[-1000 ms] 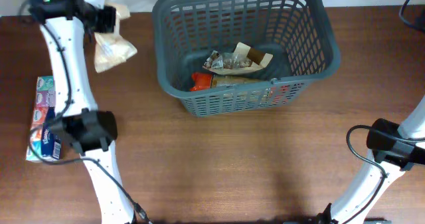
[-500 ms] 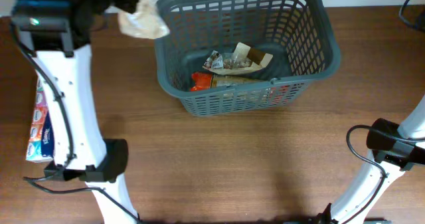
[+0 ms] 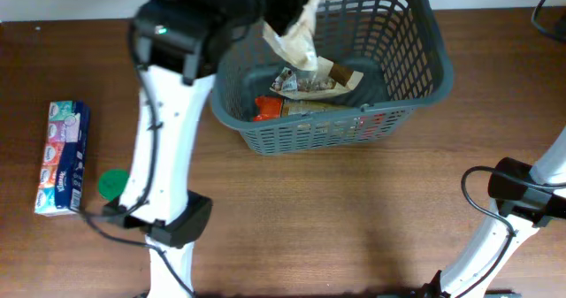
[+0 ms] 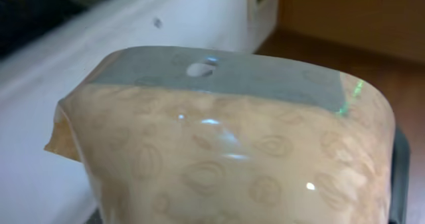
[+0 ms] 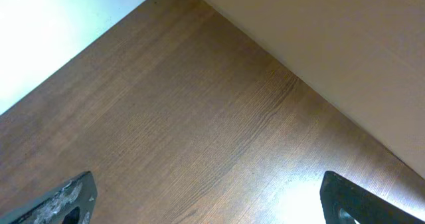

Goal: Pack container
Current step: 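Lift the tan pouch and carry it over the basket with left gripper, then release the pouch into the basket and withdraw the left gripper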

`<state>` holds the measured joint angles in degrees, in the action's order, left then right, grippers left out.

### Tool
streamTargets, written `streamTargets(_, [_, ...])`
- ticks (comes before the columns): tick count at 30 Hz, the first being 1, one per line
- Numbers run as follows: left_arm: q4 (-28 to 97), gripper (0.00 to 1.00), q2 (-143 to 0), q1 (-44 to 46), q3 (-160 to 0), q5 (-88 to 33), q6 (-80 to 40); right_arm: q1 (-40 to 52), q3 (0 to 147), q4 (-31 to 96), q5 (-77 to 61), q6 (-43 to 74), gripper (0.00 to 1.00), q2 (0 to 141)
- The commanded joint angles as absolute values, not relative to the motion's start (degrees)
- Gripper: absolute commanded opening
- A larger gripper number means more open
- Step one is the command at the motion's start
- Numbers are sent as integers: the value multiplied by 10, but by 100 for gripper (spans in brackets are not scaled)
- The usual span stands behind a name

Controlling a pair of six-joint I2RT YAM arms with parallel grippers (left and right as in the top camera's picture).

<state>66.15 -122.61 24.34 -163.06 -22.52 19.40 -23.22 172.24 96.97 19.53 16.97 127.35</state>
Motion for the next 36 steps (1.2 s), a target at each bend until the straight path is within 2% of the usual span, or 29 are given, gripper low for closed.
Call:
streamTargets(1, [657, 2, -1274, 257, -1607, -230, 207, -233, 1731, 973, 206, 176, 99, 1267])
streamTargets(16, [705, 2, -1369, 285, -1570, -229, 207, -233, 1731, 973, 206, 176, 99, 1267])
streamTargets(17, [705, 14, -1369, 285, -1570, -229, 207, -233, 1731, 973, 206, 176, 99, 1267])
streamTargets(19, [706, 70, -1369, 285, -1570, -229, 207, -233, 1731, 973, 206, 176, 99, 1267])
streamTargets(21, [706, 99, -1369, 285, -1570, -230, 207, -233, 1731, 973, 206, 176, 99, 1267])
streamTargets(29, [707, 99, -1351, 282, -1571, -225, 206, -233, 1731, 973, 206, 176, 99, 1267])
streamTargets(36, [733, 99, -1272, 213, -1594, -47, 77, -233, 1731, 973, 206, 176, 99, 1267])
